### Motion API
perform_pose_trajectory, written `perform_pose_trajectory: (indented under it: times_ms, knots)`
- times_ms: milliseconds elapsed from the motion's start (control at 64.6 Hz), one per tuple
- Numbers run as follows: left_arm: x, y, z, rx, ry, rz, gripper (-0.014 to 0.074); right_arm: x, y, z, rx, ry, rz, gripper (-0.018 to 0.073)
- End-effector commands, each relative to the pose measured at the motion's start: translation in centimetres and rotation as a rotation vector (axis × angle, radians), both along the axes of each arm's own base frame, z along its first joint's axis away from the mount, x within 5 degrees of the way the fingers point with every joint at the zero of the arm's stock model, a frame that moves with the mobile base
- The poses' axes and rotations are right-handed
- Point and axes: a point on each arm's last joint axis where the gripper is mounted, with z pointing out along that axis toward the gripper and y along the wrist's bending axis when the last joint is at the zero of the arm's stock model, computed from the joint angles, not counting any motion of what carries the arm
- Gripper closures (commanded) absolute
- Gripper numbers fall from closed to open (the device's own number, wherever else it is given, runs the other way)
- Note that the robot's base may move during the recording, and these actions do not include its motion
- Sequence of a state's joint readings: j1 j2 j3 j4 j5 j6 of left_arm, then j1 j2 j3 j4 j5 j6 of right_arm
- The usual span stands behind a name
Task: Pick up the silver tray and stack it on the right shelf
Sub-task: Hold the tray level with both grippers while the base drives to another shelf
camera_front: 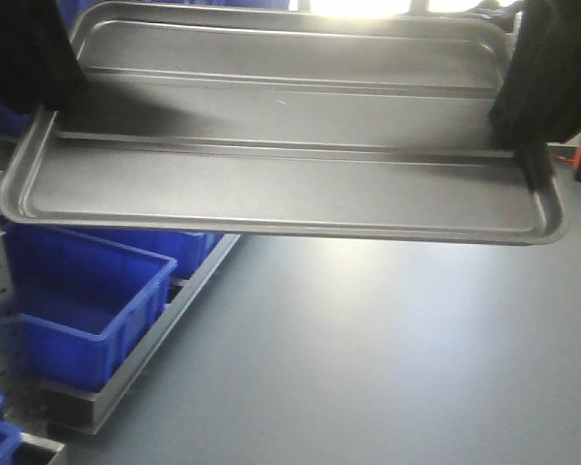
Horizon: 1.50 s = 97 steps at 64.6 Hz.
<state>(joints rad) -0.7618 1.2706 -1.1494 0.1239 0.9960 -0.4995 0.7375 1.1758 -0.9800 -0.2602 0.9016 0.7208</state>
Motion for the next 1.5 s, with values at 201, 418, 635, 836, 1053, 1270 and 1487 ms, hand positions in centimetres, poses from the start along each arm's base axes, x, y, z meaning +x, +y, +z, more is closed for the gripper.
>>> perform_pose_trajectory:
  times_ms: [201,418,635,836,1053,1270,1487]
  knots:
    - [-0.32,0.18,1.48,-0.011,-0.065,-0.030,0.0689,0.21,-0.19,1.95,0.018,-0.106,0.029,0.0503]
    - [-0.32,0.18,1.48,-0.011,-0.065,-0.030,0.0689,0.21,-0.19,1.95,0.018,-0.106,0.029,0.0503]
    - [-0.32,0.18,1.48,-0.011,-0.065,-0.030,0.0689,0.21,-0.19,1.95,0.018,-0.106,0.029,0.0503]
    - [-0.32,0.18,1.48,-0.011,-0.065,-0.030,0.0689,0.21,-0.19,1.95,0.018,-0.106,0.029,0.0503]
    - [-0.32,0.18,1.48,-0.011,-0.065,-0.030,0.0689,0.21,-0.19,1.95,0.018,-0.106,0.029,0.0503]
    - [-0.34,0.16,1.48,-0.013,-0.063,-0.030,0.0689,0.20,-0.20,1.94,0.018,-0.105,0.029,0.0503]
    - [-0.34,0.16,1.48,-0.013,-0.063,-0.030,0.0689,0.20,-0.20,1.94,0.018,-0.105,0.029,0.0503]
